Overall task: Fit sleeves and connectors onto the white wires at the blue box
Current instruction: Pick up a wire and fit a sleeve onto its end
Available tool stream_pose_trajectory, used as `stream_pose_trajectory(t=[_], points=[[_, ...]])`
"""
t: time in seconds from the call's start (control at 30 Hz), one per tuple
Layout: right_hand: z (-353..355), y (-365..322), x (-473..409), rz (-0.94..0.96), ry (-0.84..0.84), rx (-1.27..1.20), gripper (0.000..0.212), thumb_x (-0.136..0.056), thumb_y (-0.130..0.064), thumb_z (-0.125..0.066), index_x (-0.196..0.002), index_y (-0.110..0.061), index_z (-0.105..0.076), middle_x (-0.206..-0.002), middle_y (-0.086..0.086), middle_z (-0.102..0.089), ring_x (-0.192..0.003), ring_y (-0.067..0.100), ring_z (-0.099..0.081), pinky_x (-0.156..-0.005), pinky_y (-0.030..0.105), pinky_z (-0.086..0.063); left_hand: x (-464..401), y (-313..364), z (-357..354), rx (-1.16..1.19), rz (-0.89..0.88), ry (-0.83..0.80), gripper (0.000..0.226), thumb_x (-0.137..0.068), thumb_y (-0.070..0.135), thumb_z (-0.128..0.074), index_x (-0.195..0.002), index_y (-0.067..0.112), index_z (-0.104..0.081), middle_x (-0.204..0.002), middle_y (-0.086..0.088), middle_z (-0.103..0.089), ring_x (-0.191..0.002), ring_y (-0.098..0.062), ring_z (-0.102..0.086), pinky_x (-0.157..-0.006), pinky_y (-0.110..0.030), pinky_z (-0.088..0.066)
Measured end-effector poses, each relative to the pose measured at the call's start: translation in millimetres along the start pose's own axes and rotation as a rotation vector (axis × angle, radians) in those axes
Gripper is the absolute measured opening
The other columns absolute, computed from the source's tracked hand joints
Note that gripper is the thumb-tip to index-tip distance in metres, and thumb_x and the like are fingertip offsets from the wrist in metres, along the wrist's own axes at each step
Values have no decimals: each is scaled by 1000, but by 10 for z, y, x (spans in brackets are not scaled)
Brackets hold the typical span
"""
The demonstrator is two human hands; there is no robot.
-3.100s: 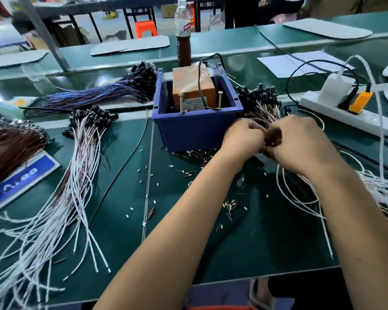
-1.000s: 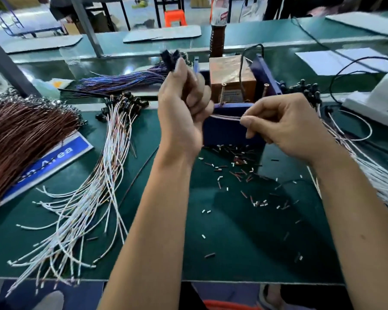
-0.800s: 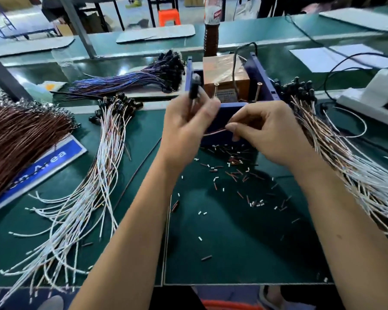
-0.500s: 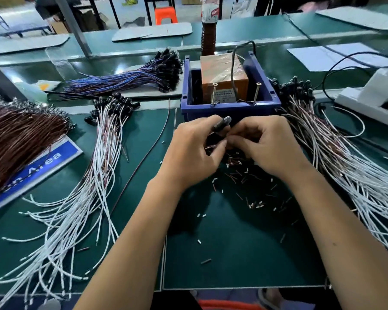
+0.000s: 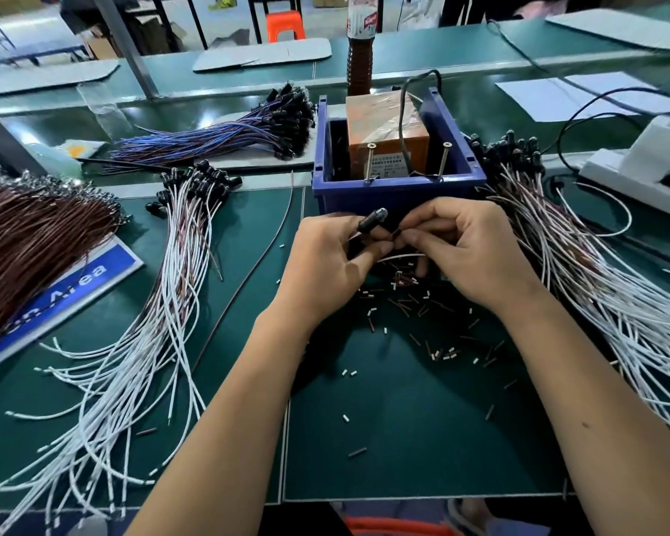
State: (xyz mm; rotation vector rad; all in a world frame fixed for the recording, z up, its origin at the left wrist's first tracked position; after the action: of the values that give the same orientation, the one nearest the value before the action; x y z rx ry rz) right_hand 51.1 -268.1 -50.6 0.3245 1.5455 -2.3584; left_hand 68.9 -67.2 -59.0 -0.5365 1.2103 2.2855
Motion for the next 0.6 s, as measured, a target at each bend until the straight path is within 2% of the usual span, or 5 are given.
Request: stream_pose_trajectory(t=[0.13, 0.27, 0.43, 0.6], points=[[-21, -26, 6, 25, -14, 3, 11, -92, -8, -79, -95, -18, -78, -78, -2, -78, -53, 21, -71, -56, 26, -57, 6, -7, 5, -24, 17, -26, 6, -82, 14, -83, -88, 13, -80, -77, 6, -71, -68, 2, -61, -66, -18, -45], [-18, -31, 7, 45, -9, 45, 9, -93, -11, -79, -91, -20, -78, -72, -6, -75, -51, 18, -68, -55, 21, -52, 12, 27, 10, -13, -4, -44, 3, -84, 19, -81, -85, 17, -79, -75, 7, -70, -69, -6, -63, -66, -26, -49], [-26, -28, 19, 40, -5, 32, 7, -93, -15, -79, -88, -20, -78, -63, -12, -70, -48, 12, -64, -52, 17, -47, -6, 21, 18, 4, -17, -85, 10, -87, 12, -77, -78, 14, -72, -70, 7, -57, -62, -6, -52, -60, -24, -39], [-63, -54, 58, 46, 66, -13, 9, -96, -13, -76, -87, -16, -76, -71, -3, -74, -51, 18, -66, -53, 20, -50, -8, 8, 10, 65, -6, -73, 10, -87, 13, -76, -79, 15, -71, -69, 10, -55, -59, -4, -50, -58, -22, -37]])
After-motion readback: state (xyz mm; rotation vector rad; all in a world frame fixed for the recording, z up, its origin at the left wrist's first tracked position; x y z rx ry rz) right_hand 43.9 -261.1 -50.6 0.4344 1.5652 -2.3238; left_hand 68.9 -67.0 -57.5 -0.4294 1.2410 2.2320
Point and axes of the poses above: each hand's wrist, its own x-axis away from the middle knuckle, its own z-axis out of the back of the hand, y = z × x, the point moved 1 cm from there along -x, towards the middle knuckle
